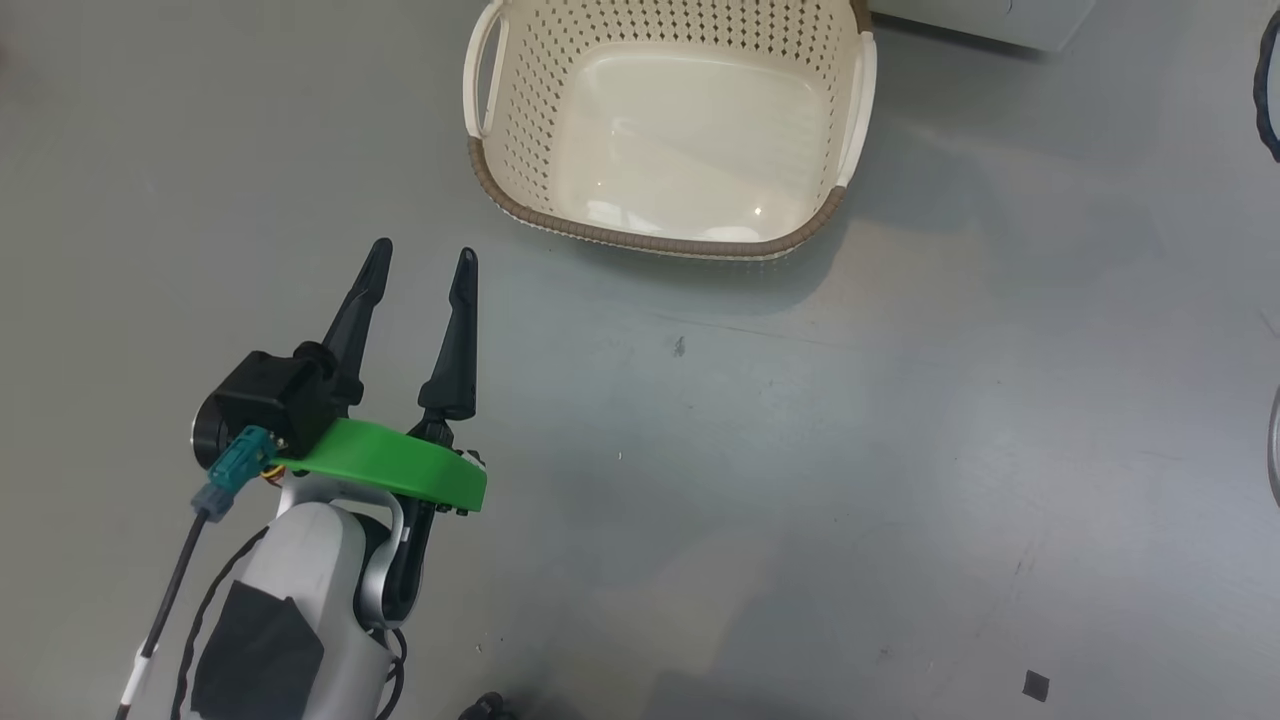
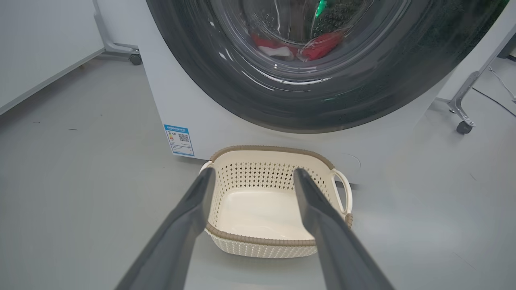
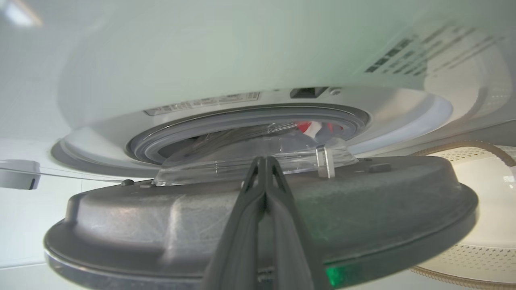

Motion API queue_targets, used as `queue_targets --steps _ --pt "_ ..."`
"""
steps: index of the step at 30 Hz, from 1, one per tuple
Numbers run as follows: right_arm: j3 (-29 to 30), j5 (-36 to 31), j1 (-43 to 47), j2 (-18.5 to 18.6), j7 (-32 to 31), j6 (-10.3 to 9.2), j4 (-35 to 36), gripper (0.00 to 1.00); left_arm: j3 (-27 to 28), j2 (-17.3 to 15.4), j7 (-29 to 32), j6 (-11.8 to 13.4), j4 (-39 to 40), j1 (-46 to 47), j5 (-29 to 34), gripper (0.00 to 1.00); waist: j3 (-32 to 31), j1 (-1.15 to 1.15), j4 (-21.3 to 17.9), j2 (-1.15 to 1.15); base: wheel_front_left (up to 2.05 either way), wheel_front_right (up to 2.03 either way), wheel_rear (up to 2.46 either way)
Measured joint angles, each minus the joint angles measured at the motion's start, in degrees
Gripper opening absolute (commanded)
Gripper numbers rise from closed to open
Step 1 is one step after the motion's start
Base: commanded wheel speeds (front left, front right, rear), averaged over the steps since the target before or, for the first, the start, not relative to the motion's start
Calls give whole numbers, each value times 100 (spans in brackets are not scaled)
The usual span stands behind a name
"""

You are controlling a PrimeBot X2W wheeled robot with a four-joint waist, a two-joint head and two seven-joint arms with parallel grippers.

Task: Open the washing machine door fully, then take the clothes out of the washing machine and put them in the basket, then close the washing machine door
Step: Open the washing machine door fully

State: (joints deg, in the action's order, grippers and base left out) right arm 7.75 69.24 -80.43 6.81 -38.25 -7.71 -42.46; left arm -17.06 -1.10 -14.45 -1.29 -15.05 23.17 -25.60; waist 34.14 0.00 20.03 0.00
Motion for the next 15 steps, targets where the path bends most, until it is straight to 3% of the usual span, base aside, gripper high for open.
queue_targets --steps 15 --pt "57 171 502 2 -241 58 -311 0 -56 -1 0 1 -48 -40 1 100 -401 0 -103 0 0 0 0"
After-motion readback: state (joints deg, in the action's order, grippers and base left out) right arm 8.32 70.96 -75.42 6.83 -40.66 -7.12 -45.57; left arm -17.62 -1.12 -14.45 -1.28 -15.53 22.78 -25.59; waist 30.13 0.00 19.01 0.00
